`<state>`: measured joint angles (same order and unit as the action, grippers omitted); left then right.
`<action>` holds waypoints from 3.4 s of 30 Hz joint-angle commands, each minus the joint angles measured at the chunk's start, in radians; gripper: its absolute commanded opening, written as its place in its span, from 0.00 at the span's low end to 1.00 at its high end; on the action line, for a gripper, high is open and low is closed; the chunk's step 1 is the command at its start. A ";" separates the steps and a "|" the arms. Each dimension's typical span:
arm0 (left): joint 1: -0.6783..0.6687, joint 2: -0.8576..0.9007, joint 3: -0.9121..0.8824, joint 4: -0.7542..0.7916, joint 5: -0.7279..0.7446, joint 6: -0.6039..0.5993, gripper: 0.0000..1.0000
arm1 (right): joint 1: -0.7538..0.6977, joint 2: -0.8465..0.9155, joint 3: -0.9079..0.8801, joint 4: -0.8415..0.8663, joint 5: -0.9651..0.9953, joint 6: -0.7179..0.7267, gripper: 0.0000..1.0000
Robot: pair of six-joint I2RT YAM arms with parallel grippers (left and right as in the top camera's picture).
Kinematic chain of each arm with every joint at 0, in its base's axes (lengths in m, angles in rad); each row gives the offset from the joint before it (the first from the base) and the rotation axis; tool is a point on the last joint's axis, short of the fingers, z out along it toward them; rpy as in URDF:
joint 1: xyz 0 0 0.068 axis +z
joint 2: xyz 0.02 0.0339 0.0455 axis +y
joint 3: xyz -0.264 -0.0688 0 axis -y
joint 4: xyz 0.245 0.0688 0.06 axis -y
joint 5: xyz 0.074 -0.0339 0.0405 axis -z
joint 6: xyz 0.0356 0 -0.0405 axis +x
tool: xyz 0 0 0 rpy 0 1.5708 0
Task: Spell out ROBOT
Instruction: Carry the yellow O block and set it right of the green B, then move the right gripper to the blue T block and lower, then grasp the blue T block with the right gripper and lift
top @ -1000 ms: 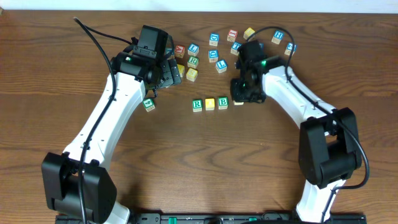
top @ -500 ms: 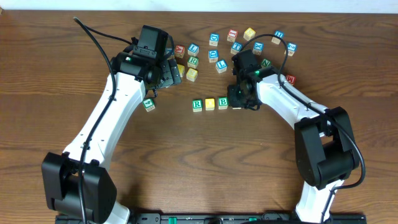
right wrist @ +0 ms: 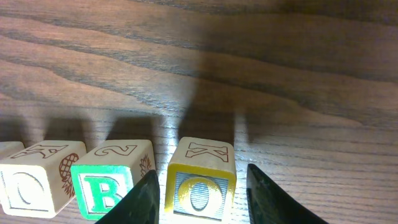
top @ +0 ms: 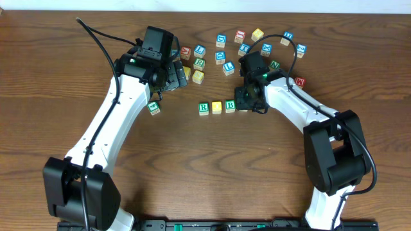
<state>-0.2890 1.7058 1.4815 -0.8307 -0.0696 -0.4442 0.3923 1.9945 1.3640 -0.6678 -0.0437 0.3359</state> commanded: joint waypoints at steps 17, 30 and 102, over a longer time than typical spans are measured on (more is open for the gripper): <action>0.005 -0.021 0.013 -0.002 -0.006 0.006 0.98 | -0.054 -0.013 0.377 -0.070 0.136 0.028 0.60; 0.005 -0.021 0.013 -0.002 -0.006 0.006 0.98 | -0.158 0.207 0.632 0.039 0.108 0.060 0.66; 0.005 -0.021 0.013 -0.002 -0.006 0.006 0.98 | -0.114 0.447 0.637 0.203 0.165 0.168 0.29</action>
<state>-0.2890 1.7058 1.4815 -0.8303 -0.0696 -0.4442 0.2810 2.4733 1.9888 -0.4561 0.1204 0.5644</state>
